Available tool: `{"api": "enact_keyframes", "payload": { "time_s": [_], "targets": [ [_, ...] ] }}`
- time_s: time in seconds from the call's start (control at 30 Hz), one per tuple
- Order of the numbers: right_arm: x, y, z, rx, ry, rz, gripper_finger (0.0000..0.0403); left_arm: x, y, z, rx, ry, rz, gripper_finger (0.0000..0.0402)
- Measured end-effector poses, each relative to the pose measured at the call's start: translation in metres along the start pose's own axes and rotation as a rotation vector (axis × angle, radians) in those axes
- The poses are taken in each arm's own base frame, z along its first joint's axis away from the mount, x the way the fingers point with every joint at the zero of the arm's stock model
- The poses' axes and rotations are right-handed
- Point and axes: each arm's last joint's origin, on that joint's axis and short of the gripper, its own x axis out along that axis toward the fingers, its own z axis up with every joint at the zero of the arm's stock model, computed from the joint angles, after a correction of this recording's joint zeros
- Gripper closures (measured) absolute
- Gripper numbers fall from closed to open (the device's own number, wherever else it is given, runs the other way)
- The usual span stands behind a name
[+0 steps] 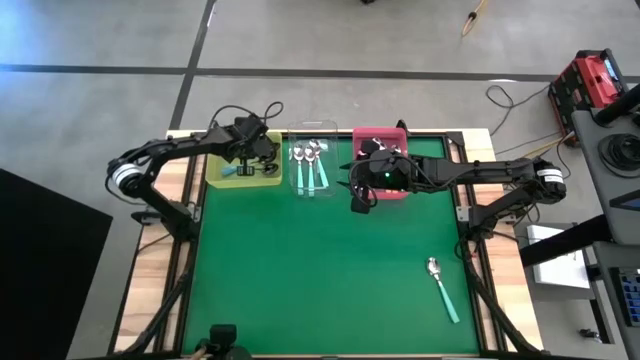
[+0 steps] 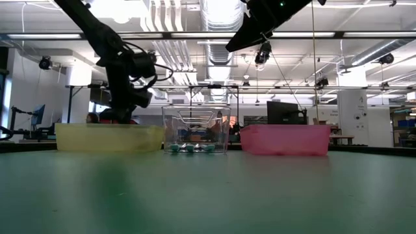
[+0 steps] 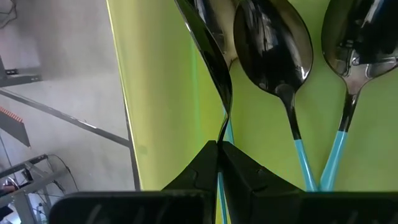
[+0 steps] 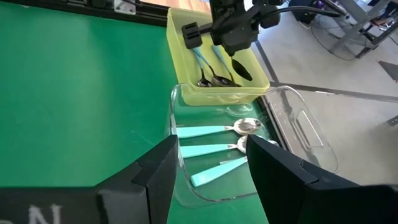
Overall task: Sort silverware by color (type)
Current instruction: Put the blue spoon into the yellow bin
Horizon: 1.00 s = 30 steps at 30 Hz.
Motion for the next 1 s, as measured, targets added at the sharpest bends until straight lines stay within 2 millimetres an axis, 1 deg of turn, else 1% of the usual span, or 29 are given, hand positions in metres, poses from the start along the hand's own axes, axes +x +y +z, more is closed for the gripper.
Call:
{"api": "enact_keyframes", "payload": {
  "time_s": [0.53,0.87,0.93,1.0],
  "targets": [
    [0.0,0.0002,-0.0002,0.013,0.001,0.003,0.022,0.0035,-0.0008,0.0009,-0.007,0.005,-0.005,0.0402],
    [0.0,0.0018,-0.002,0.021,0.013,0.048,0.022,0.0035,-0.0008,0.0009,-0.019,0.005,-0.005,0.0401],
    [0.0,0.0019,-0.0024,0.024,0.018,0.049,0.022,0.0035,-0.0009,0.0009,-0.019,0.004,-0.007,0.0396],
    [0.0,0.0019,-0.0024,0.024,0.018,0.049,0.022,0.0035,-0.0007,0.001,-0.02,0.002,-0.006,0.0383]
  ]
}}
